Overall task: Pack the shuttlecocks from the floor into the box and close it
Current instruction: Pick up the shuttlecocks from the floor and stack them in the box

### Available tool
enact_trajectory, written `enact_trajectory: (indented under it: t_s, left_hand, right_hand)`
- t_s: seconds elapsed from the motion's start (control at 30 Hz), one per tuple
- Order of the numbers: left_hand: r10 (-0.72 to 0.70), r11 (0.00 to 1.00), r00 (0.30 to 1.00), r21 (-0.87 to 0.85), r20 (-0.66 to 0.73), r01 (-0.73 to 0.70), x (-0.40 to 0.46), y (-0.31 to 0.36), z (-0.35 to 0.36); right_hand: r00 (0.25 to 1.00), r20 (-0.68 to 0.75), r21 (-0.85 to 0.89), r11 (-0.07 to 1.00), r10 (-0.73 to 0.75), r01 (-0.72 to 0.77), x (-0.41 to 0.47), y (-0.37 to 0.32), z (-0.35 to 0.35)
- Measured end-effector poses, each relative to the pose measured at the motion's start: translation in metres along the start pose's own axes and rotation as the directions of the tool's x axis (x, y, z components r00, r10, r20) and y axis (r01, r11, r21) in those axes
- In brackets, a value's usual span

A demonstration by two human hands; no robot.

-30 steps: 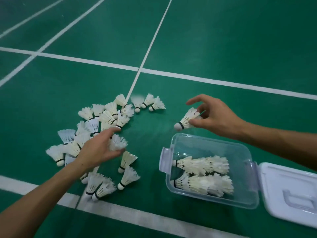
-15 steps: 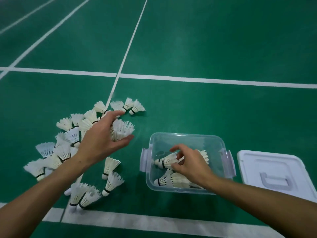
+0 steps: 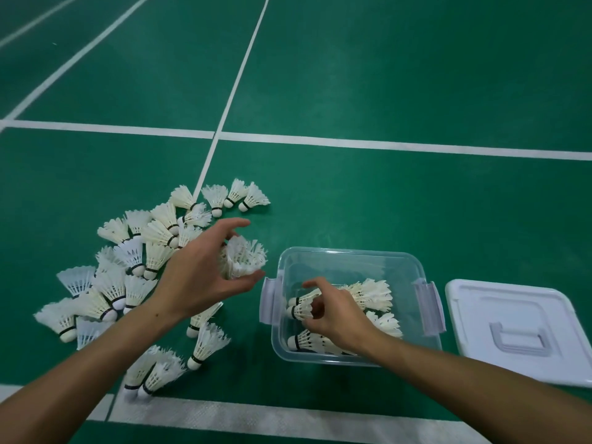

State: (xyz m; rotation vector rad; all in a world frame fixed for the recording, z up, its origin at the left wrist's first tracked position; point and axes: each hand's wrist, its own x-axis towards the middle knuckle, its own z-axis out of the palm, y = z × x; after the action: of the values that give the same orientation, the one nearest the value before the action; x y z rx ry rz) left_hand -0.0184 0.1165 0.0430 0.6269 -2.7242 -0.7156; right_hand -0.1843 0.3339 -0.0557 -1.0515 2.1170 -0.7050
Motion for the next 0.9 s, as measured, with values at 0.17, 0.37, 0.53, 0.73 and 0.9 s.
enact_trajectory:
  t_s: [0.17, 0.37, 0.53, 0.73, 0.9]
  left_hand:
    - [0.100, 0.995, 0.994, 0.025, 0.048, -0.101, 0.003, 0.008, 0.006]
    - [0.141, 0.981, 0.987, 0.127, 0.075, -0.149, 0.012, 0.028, 0.012]
    - [0.127, 0.964, 0.979, 0.211, 0.162, -0.160, 0.028, 0.052, 0.023]
    - [0.127, 0.920, 0.960, 0.333, 0.248, -0.208, 0.046, 0.064, 0.043]
    - [0.170, 0.924, 0.962, 0.305, 0.211, -0.231, 0.048, 0.074, 0.052]
  right_hand:
    - [0.999, 0.022, 0.189, 0.981, 0.027, -0.031, -0.011, -0.004, -0.019]
    - [0.980, -0.198, 0.293, 0.954, 0.001, 0.058, -0.038, -0.027, -0.067]
    - [0.952, -0.274, 0.350, 0.907, -0.139, 0.233, -0.051, -0.065, -0.086]
    - [0.957, -0.263, 0.339, 0.916, -0.126, 0.214, -0.037, -0.061, -0.071]
    - [0.955, -0.283, 0.340, 0.922, -0.087, 0.185, -0.033, -0.049, -0.072]
